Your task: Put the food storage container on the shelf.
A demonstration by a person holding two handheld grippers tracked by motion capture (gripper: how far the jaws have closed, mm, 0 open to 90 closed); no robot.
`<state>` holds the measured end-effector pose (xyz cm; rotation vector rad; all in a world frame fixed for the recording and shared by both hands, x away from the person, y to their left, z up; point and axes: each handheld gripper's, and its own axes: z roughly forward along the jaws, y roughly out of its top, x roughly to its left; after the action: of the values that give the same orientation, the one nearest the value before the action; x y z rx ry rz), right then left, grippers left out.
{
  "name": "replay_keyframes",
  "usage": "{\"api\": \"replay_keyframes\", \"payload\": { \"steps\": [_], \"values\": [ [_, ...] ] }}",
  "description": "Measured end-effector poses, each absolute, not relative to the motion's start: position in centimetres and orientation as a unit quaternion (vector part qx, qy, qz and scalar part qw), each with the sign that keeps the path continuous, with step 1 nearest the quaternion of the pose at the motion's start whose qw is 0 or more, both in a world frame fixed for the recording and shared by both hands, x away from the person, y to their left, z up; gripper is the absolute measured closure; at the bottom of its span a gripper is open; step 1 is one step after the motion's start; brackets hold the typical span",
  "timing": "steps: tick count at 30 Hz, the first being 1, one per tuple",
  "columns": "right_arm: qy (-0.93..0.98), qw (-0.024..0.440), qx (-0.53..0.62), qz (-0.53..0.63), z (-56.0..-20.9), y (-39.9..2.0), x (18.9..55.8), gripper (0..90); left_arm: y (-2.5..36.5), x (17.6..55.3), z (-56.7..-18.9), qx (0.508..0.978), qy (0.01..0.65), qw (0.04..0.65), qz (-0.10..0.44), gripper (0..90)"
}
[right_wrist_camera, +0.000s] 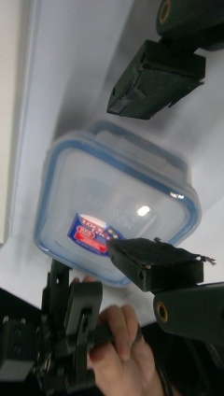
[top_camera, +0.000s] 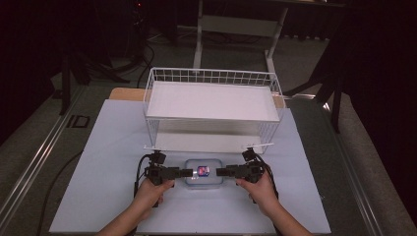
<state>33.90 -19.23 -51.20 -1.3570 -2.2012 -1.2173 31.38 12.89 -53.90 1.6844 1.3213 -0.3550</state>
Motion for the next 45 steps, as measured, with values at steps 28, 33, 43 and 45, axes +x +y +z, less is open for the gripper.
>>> {"api": "replay_keyframes", "payload": {
  "steps": [28, 33, 43, 45],
  "values": [
    [-0.721, 0.219, -0.499, -0.428, -52.8, -20.0, 33.0, 50.9, 12.2, 29.9, -52.9, 0.718, 0.499, 0.467, -0.131, 48.0],
    [-0.725, 0.191, -0.500, -0.434, -52.3, -19.8, 31.8, 51.7, 12.0, 29.2, -52.4, 0.726, 0.493, 0.466, -0.111, 50.1],
    [-0.733, 0.124, -0.481, -0.465, -50.3, -19.9, 32.3, 51.8, 11.3, 30.4, -51.1, 0.723, 0.484, 0.486, -0.077, 50.7],
    [-0.730, 0.113, -0.478, -0.475, -49.8, -20.1, 32.8, 51.8, 11.3, 30.8, -50.8, 0.723, 0.481, 0.490, -0.073, 50.8]
  ]
}}
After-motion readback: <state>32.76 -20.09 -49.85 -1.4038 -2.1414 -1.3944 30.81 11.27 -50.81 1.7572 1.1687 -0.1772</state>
